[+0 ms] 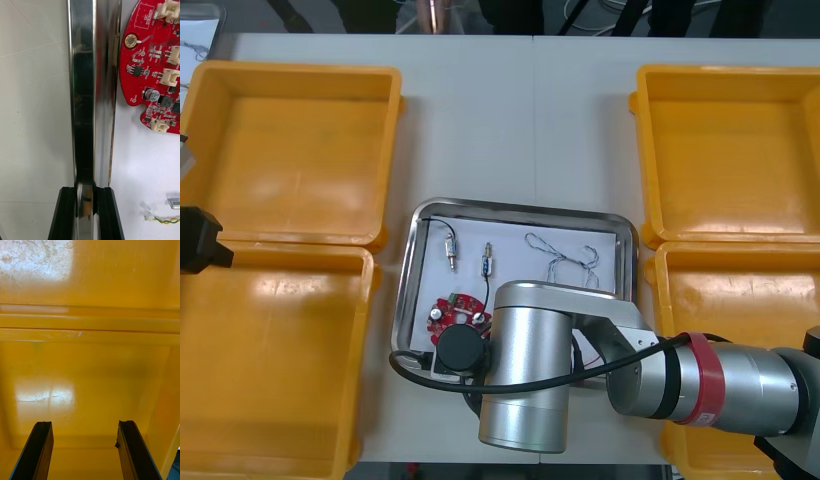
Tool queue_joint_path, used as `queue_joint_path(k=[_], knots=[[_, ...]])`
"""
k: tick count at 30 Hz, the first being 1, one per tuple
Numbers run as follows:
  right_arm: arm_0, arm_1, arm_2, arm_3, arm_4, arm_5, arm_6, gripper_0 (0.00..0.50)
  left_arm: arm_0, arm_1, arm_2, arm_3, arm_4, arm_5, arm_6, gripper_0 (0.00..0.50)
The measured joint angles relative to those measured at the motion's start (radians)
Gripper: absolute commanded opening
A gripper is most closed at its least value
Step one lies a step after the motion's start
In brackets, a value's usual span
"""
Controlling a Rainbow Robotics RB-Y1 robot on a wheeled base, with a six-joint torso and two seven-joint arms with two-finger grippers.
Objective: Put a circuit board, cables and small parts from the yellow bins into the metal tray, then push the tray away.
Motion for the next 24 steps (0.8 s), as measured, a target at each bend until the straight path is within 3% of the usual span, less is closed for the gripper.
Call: queue_joint_path(k=[13, 24], knots=[[-0.024, -0.010, 0.000, 0.001, -0.015, -0.043, 0.056, 0.000, 0.000, 0.000, 0.000, 0.000, 0.000, 0.000, 0.000, 0.500], [-0.081, -0.055, 0.000, 0.001, -0.059, -0.068, 0.095, 0.000, 0.000, 0.000, 0.000, 0.000, 0.000, 0.000, 0.000, 0.500]])
